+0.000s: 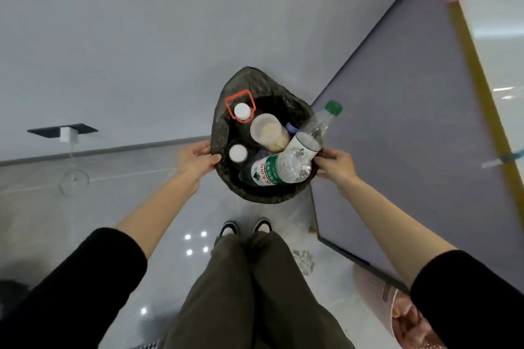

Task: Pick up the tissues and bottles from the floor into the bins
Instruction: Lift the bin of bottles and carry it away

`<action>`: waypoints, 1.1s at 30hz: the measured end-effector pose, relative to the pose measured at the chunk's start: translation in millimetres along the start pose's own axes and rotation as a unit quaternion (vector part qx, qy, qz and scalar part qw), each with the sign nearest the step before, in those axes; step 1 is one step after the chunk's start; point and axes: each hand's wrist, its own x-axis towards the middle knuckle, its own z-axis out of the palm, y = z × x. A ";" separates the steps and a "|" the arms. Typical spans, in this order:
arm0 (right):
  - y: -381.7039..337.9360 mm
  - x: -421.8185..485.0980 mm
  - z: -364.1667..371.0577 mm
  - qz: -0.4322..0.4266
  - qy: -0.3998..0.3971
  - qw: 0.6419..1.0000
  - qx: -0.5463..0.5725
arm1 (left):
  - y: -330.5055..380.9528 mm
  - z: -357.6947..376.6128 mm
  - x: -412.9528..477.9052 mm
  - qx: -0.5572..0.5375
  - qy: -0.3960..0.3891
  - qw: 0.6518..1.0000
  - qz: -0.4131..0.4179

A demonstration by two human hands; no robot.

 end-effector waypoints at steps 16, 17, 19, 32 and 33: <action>111.7 169.7 41.5 0.095 -0.013 0.995 0.009 | -109.5 47.4 154.2 0.010 0.047 0.997 -0.067; 118.8 177.7 43.8 0.097 -0.012 0.995 0.007 | -116.0 50.4 162.1 0.008 0.043 0.997 -0.071; 139.0 203.5 52.6 0.097 -0.004 0.995 0.001 | -137.0 57.3 186.7 0.001 0.042 0.996 -0.081; 207.8 309.2 79.4 0.080 0.041 0.995 -0.033 | -217.9 93.6 288.6 -0.022 0.050 0.991 -0.121; 210.7 311.9 80.1 0.081 0.048 0.995 -0.029 | -220.8 96.0 291.6 -0.022 0.050 0.991 -0.122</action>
